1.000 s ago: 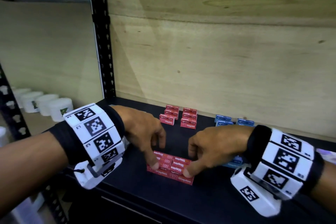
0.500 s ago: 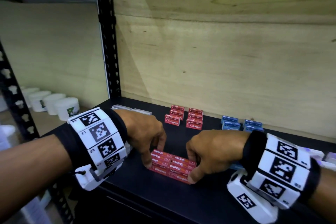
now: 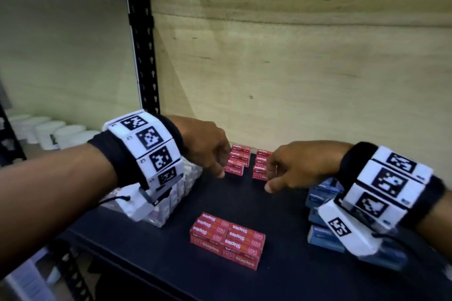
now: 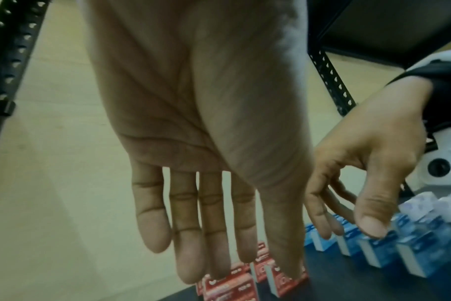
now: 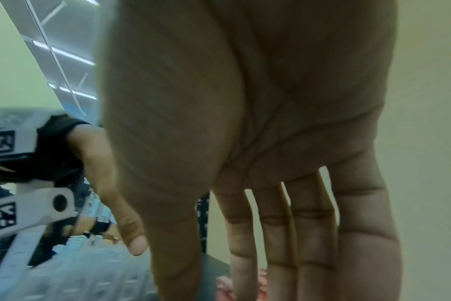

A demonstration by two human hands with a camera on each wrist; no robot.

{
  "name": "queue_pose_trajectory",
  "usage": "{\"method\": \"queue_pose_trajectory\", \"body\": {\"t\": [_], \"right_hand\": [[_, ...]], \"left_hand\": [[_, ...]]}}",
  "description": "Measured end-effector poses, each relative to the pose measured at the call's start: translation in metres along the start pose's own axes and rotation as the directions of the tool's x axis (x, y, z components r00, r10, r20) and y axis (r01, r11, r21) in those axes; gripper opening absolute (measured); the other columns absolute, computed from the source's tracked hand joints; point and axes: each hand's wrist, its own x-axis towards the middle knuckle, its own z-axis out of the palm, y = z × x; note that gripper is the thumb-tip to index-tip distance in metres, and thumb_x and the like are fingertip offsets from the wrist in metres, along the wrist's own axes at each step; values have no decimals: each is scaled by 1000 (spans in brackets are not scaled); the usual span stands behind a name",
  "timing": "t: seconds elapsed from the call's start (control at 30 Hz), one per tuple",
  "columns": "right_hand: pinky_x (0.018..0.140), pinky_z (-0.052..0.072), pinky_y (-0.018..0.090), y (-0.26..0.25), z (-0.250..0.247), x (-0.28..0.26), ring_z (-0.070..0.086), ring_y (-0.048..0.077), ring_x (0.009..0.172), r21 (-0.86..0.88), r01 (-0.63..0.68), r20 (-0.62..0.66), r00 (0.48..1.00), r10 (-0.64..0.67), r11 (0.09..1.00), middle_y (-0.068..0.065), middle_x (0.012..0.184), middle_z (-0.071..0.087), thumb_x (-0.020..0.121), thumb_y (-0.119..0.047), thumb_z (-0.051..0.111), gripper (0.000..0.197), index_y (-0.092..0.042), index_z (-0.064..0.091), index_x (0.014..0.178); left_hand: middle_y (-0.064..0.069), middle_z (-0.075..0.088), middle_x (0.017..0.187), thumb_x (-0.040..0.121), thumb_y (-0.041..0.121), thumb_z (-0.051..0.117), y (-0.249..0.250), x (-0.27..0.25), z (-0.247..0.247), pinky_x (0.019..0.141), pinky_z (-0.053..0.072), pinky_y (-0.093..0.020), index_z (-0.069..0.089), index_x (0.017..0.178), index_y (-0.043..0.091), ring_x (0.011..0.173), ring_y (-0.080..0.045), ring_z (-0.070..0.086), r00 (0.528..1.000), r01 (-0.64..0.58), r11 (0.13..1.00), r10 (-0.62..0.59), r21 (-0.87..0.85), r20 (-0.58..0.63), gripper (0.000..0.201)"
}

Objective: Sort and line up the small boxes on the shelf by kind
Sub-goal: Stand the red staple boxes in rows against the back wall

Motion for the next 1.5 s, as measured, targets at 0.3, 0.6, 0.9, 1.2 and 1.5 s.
{"method": "queue_pose_trajectory", "body": {"t": [0.3,0.6,0.9,1.2,1.5], "right_hand": [[70,45,28,35,-8,58,59,18,84,-60,-84,0,996,84,995,-1,100,68,87,-40,72,32,-17,68,109],[84,55,33,39,-1,87,66,20,93,-64,-21,63,998,25,998,0,99,71,82,-37,78,30,-16,72,103],[87,56,35,34,3,74,66,19,93,-61,43,37,998,-41,997,-1,98,71,86,-34,73,23,-16,71,98],[71,50,25,9,15,27,59,7,74,23,103,56,993,-104,994,-13,80,66,84,-36,75,15,-23,75,92],[77,55,28,-16,31,-15,61,8,74,21,125,50,991,-126,992,-13,76,66,83,-40,75,18,-25,75,92]], "left_hand": [[5,65,112,86,33,74,-3,72,-13,74,43,-29,69,113,25,88,-12,54,999,41,981,-43,188,9,29],[0,73,104,83,19,77,1,105,-7,74,49,-25,71,114,13,85,-12,60,988,-7,983,-21,182,151,32],[-1,71,113,85,19,75,5,93,-6,39,35,-5,70,117,11,80,-7,55,987,-23,981,-9,195,162,33],[7,68,86,81,19,79,7,44,6,41,36,-4,75,103,16,61,2,51,976,-54,993,29,107,217,22],[2,76,93,80,24,80,8,2,26,75,55,-27,75,95,21,84,-13,70,970,-63,994,39,94,241,16]]}}
